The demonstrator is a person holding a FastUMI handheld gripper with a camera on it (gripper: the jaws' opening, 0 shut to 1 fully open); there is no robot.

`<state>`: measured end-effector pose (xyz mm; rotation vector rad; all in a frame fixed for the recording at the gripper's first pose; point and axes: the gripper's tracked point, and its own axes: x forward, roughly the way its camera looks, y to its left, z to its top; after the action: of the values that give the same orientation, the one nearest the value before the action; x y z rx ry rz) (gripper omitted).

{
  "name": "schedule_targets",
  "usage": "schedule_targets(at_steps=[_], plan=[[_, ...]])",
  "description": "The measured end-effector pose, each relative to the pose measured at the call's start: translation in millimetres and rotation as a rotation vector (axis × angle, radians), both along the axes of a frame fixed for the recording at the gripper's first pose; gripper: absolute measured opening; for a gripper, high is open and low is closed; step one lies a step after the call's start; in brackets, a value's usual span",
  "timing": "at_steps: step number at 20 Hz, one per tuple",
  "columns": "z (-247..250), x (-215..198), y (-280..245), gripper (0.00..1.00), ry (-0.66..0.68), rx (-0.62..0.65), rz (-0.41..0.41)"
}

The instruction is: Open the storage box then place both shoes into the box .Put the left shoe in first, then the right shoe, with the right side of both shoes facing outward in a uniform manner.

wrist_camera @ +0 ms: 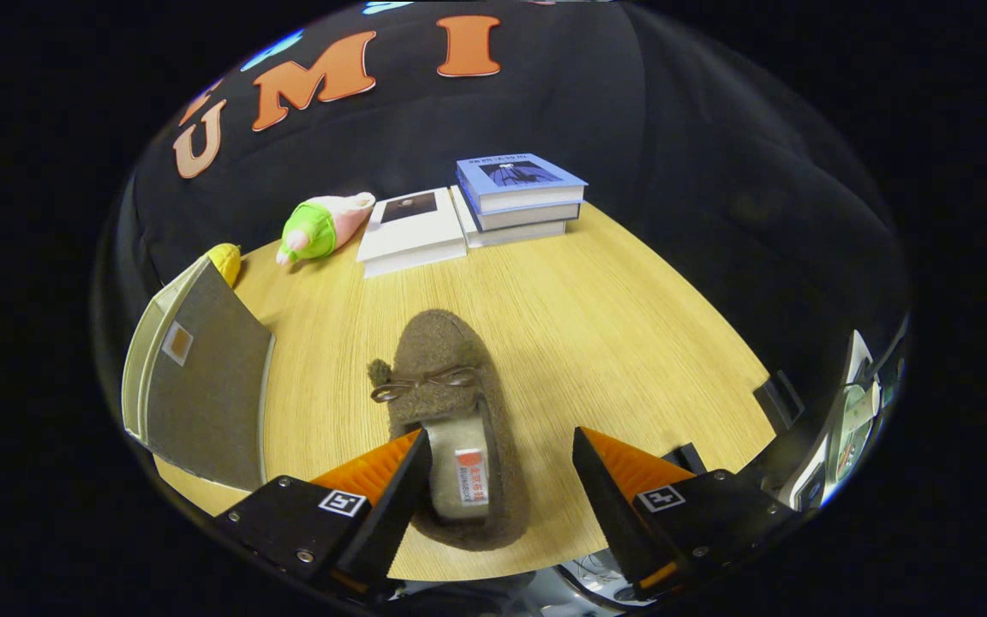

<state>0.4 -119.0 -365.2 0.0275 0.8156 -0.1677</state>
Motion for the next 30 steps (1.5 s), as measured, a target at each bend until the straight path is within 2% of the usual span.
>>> schedule_targets(at_steps=[2,3,4,6,10,11,15,21,30], plan=[[-10.3,4.8,1.2,0.93,0.008,0.034,-0.015],[-14.7,5.8,1.4,0.83,0.014,0.049,-0.021],[-18.9,7.6,0.4,0.78,0.020,0.058,-0.028],[-28.1,9.3,0.5,0.59,0.040,0.092,-0.052],[-28.3,11.9,-5.3,0.08,0.041,0.144,-0.152],[-24.8,11.0,-6.2,0.03,0.036,0.144,-0.169],[7.0,22.4,5.5,0.01,-0.018,0.166,-0.192],[70.0,38.1,55.7,0.01,-0.056,0.200,-0.137],[142.2,54.8,190.4,0.01,-0.116,0.266,0.048]])
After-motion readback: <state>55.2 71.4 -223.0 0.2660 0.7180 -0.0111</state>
